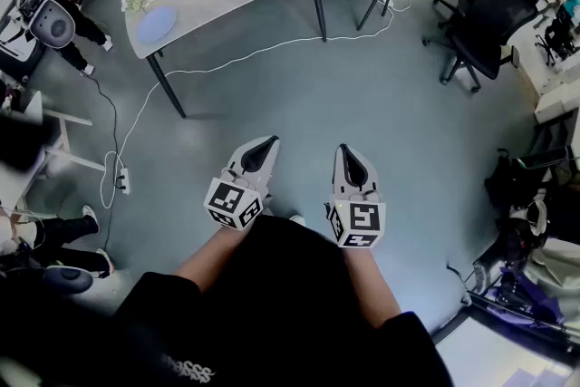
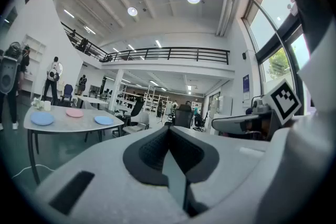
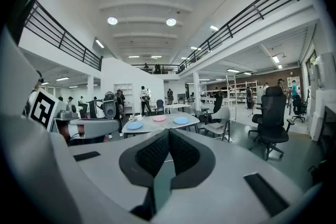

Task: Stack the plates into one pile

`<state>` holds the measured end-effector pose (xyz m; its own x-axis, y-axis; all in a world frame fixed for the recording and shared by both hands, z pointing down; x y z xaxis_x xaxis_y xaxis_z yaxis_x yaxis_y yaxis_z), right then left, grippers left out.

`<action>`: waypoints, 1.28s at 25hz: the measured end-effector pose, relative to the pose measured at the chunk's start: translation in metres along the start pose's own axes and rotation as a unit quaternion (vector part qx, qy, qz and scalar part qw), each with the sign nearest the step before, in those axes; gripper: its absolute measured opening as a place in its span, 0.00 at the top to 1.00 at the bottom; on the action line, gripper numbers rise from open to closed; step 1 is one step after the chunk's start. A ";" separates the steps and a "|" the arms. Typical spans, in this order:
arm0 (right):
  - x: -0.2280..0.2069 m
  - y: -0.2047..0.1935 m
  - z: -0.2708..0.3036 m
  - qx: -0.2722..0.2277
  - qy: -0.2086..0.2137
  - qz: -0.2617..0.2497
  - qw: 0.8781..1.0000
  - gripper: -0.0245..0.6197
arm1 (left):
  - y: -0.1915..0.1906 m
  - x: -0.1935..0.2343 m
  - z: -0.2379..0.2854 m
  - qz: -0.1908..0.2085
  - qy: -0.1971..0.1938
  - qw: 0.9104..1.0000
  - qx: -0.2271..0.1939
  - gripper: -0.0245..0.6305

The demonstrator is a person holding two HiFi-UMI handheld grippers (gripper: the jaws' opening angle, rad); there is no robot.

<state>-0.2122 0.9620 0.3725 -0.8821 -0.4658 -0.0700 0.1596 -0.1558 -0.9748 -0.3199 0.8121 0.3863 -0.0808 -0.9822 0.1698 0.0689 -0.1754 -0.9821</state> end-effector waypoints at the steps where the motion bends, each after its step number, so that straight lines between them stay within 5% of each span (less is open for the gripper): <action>1: -0.002 -0.001 0.000 0.000 -0.002 0.003 1.000 0.95 | 0.001 -0.001 0.001 0.001 -0.002 1.000 -0.003 0.94; 8: -0.023 -0.019 0.009 0.000 0.001 0.064 0.998 0.94 | 0.006 0.002 0.015 -0.004 -0.016 0.999 -0.036 0.94; 16: -0.064 -0.034 0.043 0.007 0.005 0.091 0.996 0.94 | -0.016 0.026 0.079 -0.024 -0.007 1.000 -0.001 0.94; 27: -0.133 -0.004 0.169 0.054 -0.060 0.088 0.993 0.94 | -0.005 0.102 0.205 -0.042 -0.057 0.997 0.037 0.94; 32: -0.138 0.029 0.241 0.047 -0.042 0.080 0.995 0.94 | 0.014 0.153 0.253 -0.047 -0.070 0.996 0.042 0.94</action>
<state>0.0210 0.8120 0.4049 -0.8025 -0.5621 -0.2000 0.3389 -0.1537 -0.9282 -0.0793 0.6420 0.4196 0.0477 -0.9597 0.2769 0.1508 -0.2672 -0.9518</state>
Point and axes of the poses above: the fingertips, and each gripper's own axes: z forward along the fingers, x to its left, y out of its top, the point moved 5 cm from there along -z, backward along the fingers, and after that the axes turned 1 degree about y, right-handed, at the moved point
